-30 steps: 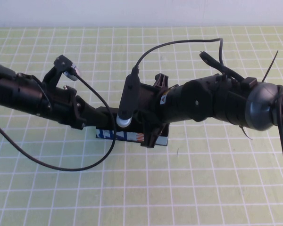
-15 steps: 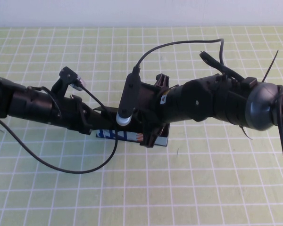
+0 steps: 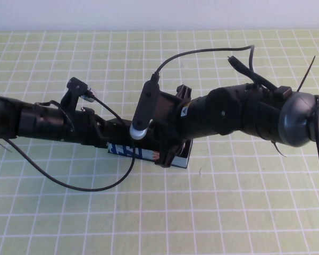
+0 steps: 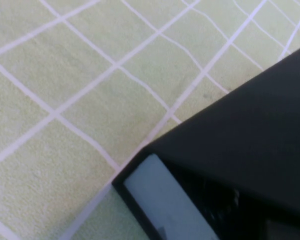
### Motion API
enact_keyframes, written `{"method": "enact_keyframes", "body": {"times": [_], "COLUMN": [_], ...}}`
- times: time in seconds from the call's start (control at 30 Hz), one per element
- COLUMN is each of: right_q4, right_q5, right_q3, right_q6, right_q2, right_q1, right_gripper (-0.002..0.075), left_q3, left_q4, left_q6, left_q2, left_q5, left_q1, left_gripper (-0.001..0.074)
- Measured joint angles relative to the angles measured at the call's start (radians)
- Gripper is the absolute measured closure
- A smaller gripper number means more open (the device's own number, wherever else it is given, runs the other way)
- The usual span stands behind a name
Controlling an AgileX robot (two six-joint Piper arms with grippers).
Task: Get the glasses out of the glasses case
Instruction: Pick up the glasses from the glasses case
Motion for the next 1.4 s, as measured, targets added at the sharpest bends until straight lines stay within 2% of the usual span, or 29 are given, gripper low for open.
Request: {"method": "enact_keyframes", "body": {"times": [0.1,0.2,0.27,0.4,0.5,0.83,1.07,1.4], "right_q4": [0.046,0.110,0.137,0.145,0.138,-0.069,-0.098,-0.093], "right_q5": [0.033,0.087,0.144,0.283,0.334,0.233,0.133,0.046], "right_q3": [0.000,0.000,0.000,-0.002,-0.002,-0.002,-0.027,-0.083], "right_q6": [0.002,0.086,0.187,0.421,0.504,0.734,0.777,0.782], "right_q2": [-0.035,-0.104,-0.143,-0.165,-0.133,-0.016,-0.016,0.035], "right_q1": [0.000,0.000,0.000,0.000,0.000,0.000,-0.011,-0.090], "right_gripper": [0.0519,0.0490,0.0522,0.0666,0.0720,0.0741,0.0742,0.0742], "left_q3": [0.000,0.000,0.000,0.000,0.000,0.000,0.000,0.000], "left_q4": [-0.004,-0.004,-0.004,-0.004,-0.004,-0.001,0.017,0.032], "left_q6": [0.000,0.000,0.000,-0.006,-0.011,-0.036,-0.040,-0.041], "left_q2": [0.004,0.006,0.006,0.008,0.008,0.008,0.008,0.008], "left_q5": [0.009,0.014,0.014,0.018,0.022,0.035,0.048,0.088], "left_q1": [0.000,0.000,0.000,0.000,0.000,0.000,0.000,0.000], "left_gripper": [0.0739,0.0739,0.0739,0.0739,0.0739,0.0739,0.0739,0.0739]}}
